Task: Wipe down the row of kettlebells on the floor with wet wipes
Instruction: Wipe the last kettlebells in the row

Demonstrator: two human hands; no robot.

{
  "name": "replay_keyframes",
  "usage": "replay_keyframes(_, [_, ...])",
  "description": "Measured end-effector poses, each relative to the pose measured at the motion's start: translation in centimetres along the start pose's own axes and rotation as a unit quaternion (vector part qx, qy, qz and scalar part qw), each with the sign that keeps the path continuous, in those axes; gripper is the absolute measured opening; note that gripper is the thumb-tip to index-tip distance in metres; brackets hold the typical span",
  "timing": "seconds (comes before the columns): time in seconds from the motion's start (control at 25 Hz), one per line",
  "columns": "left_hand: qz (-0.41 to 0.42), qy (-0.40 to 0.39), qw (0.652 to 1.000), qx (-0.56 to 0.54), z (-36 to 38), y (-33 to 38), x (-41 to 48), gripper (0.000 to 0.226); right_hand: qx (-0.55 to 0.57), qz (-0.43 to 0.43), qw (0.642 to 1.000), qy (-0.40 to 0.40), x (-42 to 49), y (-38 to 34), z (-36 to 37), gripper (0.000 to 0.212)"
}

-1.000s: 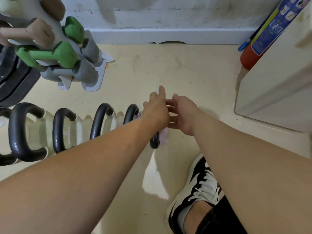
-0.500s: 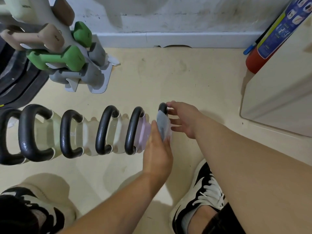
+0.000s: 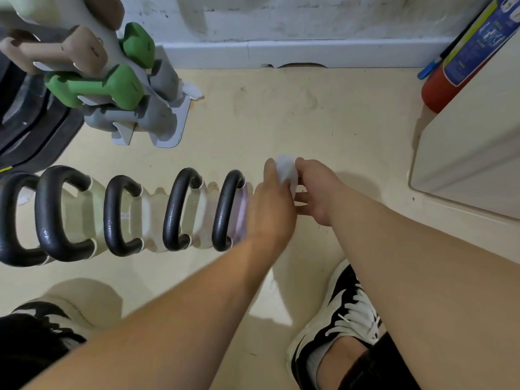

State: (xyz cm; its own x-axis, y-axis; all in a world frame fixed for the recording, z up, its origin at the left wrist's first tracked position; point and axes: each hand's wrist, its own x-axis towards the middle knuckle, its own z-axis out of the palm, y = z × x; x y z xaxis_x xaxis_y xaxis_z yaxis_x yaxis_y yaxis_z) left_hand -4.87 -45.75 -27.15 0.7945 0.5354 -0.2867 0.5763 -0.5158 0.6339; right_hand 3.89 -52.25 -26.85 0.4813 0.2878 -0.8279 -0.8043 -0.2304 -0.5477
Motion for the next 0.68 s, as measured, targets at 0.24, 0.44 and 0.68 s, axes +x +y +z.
replay_keyframes(0.24, [0.03, 0.027, 0.984, -0.174, 1.4, -3.4, -5.5, 0.059, -0.014, 0.006, 1.0, -0.013, -0.2, -0.2, 0.9, 0.038])
replay_keyframes(0.44, [-0.06, -0.047, 0.994, -0.081, -1.0, 0.8, 1.6, 0.052, 0.008, 0.009, 1.0, 0.0, -0.1, -0.1, 1.3, 0.045])
replay_keyframes(0.68, [-0.195, -0.083, 0.976, -0.048, -2.4, 3.2, 5.6, 0.015, 0.053, -0.009, 0.999, -0.009, -1.1, 0.2, 1.3, 0.041])
